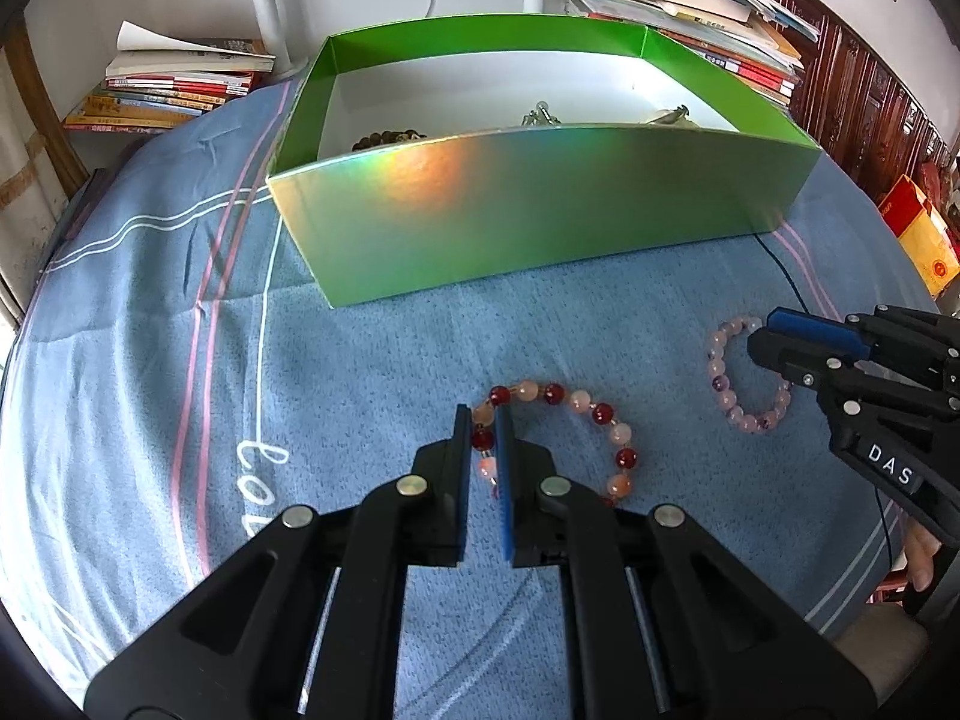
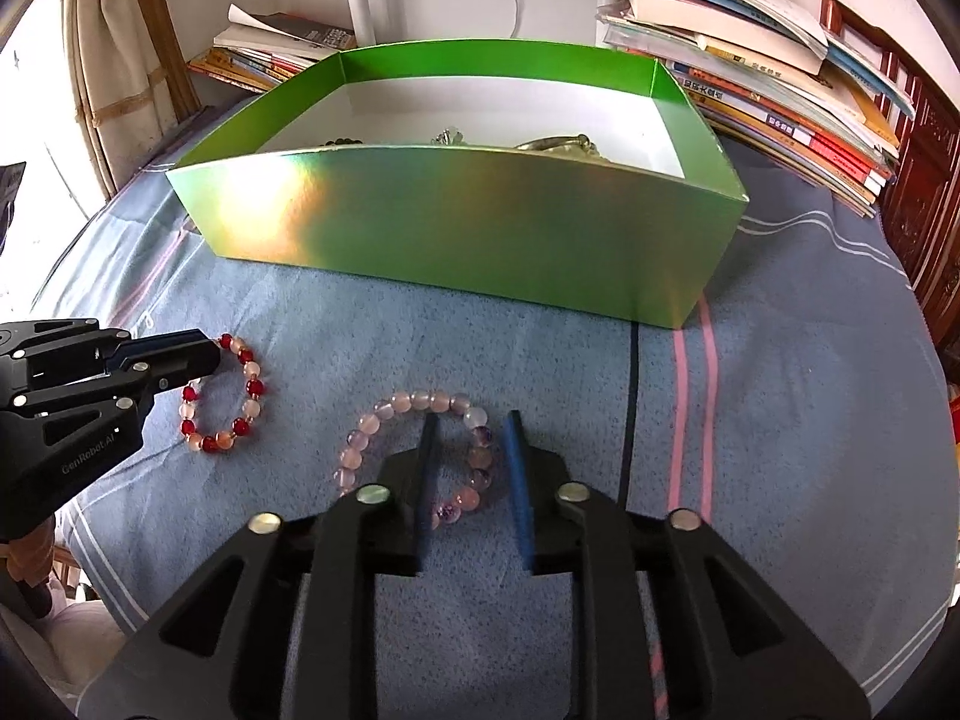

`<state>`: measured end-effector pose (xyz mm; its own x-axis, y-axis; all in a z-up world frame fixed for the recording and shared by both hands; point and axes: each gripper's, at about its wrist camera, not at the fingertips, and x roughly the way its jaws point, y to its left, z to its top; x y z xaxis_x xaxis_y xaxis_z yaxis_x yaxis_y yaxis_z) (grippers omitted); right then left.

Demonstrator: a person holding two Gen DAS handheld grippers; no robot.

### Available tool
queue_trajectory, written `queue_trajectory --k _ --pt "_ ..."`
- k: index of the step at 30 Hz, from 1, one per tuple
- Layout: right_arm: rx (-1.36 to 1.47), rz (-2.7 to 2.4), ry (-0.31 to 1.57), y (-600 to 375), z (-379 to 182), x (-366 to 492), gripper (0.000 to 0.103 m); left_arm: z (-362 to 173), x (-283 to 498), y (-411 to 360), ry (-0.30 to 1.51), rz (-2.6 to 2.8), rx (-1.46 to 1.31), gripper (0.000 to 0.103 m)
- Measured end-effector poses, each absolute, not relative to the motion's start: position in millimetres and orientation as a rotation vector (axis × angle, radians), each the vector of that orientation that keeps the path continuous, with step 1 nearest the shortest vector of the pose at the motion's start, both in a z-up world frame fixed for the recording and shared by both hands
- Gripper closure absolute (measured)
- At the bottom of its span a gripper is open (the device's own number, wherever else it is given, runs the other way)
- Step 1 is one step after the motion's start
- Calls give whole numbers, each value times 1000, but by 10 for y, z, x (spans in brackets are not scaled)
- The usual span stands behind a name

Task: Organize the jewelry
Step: 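Lift both bead bracelets into the green box and open both tools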

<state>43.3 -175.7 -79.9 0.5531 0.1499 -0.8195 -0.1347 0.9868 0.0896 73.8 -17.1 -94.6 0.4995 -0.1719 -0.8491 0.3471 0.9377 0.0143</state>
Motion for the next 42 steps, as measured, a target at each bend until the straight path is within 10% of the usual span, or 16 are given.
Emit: queue_trajectory --k 7,42 --pt "-17 163 966 -1679 -798 433 95 -951 727 -182 994 -314 202 95" --pt "127 -15 580 -2040 720 844 95 612 1177 -169 628 -240 115 95"
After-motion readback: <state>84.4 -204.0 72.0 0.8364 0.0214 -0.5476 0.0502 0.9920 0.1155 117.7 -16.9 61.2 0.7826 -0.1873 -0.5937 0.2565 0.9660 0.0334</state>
